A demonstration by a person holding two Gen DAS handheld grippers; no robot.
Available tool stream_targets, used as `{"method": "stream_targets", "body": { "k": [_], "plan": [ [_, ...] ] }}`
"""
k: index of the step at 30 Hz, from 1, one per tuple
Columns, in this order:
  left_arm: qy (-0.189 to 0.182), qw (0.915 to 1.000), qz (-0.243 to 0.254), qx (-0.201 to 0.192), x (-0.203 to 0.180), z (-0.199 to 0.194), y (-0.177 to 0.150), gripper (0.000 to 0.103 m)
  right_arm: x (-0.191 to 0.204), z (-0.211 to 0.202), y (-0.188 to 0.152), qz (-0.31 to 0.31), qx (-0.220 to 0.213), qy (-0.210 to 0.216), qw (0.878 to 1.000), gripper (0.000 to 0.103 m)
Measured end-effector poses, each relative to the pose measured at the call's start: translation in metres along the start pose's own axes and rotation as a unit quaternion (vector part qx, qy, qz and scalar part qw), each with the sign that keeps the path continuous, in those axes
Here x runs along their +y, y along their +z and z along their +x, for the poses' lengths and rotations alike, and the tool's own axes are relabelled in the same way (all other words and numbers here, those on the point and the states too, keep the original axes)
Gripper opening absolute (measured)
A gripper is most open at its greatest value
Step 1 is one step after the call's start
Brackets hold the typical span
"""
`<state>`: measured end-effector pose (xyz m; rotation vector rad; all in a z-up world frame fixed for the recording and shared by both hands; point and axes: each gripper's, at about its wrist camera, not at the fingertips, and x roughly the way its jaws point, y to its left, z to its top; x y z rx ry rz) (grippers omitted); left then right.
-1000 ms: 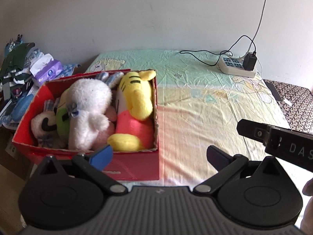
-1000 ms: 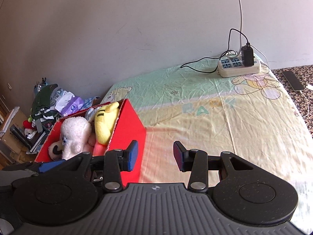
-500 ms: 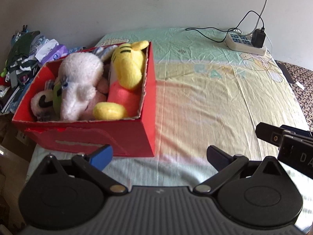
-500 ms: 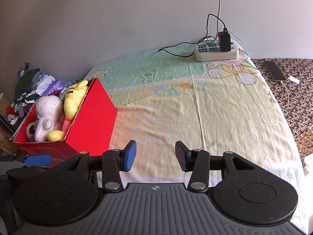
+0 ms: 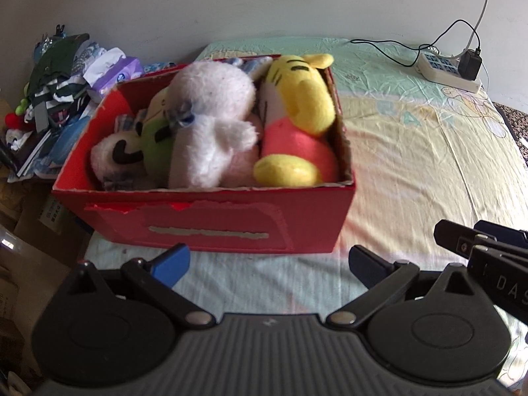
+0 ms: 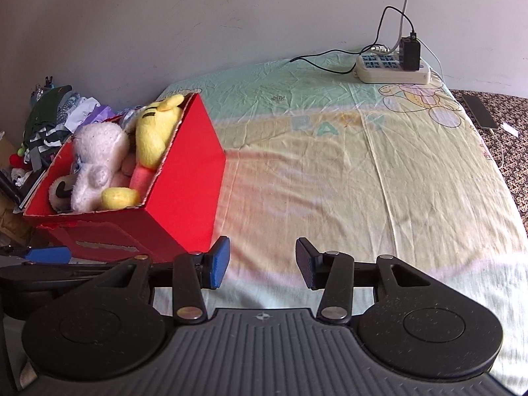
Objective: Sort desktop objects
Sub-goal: 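Withdraw the right gripper back from the red box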
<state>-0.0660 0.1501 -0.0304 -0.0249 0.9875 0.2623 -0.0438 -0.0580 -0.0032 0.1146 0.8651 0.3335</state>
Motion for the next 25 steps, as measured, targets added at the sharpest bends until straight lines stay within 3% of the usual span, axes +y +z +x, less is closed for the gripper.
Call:
{"method": "stream_targets", "body": {
  "k": [14,25],
  "plan": [
    [-0.003,0.999,-0.001,-0.044,0.093,-0.013,0.021,0.102,0.088,0.001,0.011,-0.003,-0.034,-0.005,0.999,0.052],
    [-0.004,0.9973,0.004,-0.074,0.132,-0.009,0.039,0.102,0.128,0.008,0.022,0.001,-0.056,-0.022,0.998,0.054]
  ]
}}
